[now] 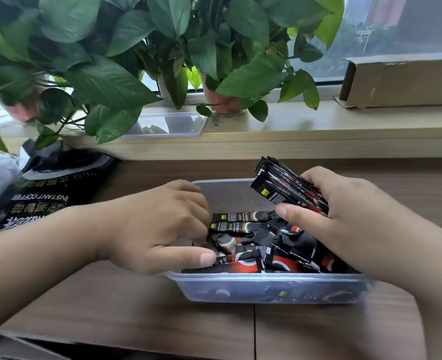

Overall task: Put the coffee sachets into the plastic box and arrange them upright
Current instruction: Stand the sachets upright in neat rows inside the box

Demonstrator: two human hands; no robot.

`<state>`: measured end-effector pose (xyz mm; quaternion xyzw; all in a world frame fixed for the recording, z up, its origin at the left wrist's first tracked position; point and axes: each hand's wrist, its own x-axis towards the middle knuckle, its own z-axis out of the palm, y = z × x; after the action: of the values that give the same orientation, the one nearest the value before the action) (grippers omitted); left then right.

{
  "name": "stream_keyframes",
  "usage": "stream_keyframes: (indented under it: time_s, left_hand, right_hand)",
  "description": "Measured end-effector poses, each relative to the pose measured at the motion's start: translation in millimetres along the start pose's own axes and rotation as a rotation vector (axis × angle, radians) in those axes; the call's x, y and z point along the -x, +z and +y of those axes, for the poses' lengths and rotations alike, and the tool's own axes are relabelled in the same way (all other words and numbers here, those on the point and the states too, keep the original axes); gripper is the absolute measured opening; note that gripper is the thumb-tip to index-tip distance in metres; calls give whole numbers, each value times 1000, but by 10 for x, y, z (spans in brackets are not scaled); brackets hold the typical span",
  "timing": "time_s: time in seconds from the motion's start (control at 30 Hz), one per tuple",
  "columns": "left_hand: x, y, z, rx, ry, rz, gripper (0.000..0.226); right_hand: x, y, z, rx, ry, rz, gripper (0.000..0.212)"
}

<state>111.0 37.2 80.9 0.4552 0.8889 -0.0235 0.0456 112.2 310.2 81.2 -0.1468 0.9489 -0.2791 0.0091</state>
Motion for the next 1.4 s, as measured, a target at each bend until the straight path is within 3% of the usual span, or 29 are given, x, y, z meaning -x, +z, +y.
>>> stream_keyframes:
  time_s: [0.17, 0.3, 0.47, 0.67, 0.77, 0.87, 0.97, 1.07, 1.17, 1.23, 1.4]
  left_hand:
    - [37, 107, -73, 28, 14, 67, 74]
    - [-2, 200, -44, 116, 18, 228, 70]
    - [-58, 256, 60, 84, -38, 301, 68]
    - [-153, 325, 183, 88, -102, 382, 59]
    - [-191, 382, 223, 126, -107, 453, 55]
    - [-214, 397, 234, 142, -119, 484, 53]
    - [-208, 393, 242, 184, -106, 488, 48]
    - [-153, 476, 216, 217, -108, 607, 40]
    - [-65, 568, 165, 247, -282, 820, 29]
    - [-26, 569, 153, 317, -388, 853, 21]
    - [-42, 614, 160, 323, -416, 812, 25]
  right_hand:
    - [-4, 35, -1, 42, 18, -19, 40]
    - [-6, 27, -12, 61, 35, -12, 41]
    - [27, -127, -132, 86, 68, 37, 38]
    - [-47, -17, -625, 571, 83, -258, 41]
    - [-187, 142, -722, 704, 53, -345, 41]
    - [-309, 267, -780, 718, 26, -314, 40]
    - [-332, 370, -829, 755, -37, -386, 24]
    - [-286, 417, -833, 789, -118, -401, 45]
    - [-256, 394, -827, 771, -134, -397, 72]
    - [-269, 339, -820, 726, -111, -472, 77]
    - [-370, 180, -790, 534, -115, -555, 53]
